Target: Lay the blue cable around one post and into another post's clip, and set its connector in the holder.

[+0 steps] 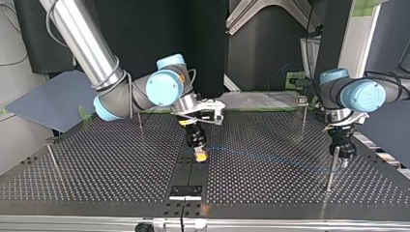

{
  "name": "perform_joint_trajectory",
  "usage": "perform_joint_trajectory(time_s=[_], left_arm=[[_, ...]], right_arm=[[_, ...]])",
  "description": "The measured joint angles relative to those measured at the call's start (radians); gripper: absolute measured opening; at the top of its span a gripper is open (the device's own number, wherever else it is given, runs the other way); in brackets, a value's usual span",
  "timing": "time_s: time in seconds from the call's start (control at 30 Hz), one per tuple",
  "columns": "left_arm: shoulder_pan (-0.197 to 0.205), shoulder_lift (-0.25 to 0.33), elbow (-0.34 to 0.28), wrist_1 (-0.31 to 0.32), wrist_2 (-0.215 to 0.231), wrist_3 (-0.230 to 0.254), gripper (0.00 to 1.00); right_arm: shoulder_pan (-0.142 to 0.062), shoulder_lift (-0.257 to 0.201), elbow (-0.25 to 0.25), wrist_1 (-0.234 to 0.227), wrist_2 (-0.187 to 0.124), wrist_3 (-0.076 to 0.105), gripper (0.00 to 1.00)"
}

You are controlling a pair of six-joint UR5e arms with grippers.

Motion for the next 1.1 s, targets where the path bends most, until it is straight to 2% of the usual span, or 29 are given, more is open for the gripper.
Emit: perform_joint_trajectory(time_s=[0.37,0.93,0.97,1.0,1.03,1.07,1.1], left_arm=[[-0.016,-0.002,-0.026,0.025,-0.014,-0.030,0.02],[-0.028,-0.002,-0.029,0.021,-0.045,-0.031,0.02],[-0.028,-0.002,-0.029,0.021,-0.046,-0.030,0.20],[-0.028,-0.002,-0.029,0.021,-0.047,-0.030,0.20],[-0.029,-0.002,-0.029,0.021,-0.048,-0.029,0.37],[-0.030,-0.002,-0.029,0.020,-0.049,-0.028,0.66],[-0.030,-0.002,-0.029,0.019,-0.052,-0.027,0.66]], right_arm=[[-0.035,-0.001,0.118,-0.082,0.017,-0.003,0.00],[-0.088,-0.002,0.300,-0.262,0.024,0.032,0.00],[-0.092,-0.002,0.313,-0.275,0.024,0.032,0.00],[-0.094,-0.002,0.322,-0.284,0.024,0.032,0.00],[-0.097,-0.002,0.332,-0.294,0.025,0.031,0.00],[-0.100,-0.002,0.345,-0.307,0.025,0.031,0.00],[-0.102,-0.002,0.355,-0.317,0.025,0.031,0.00]])
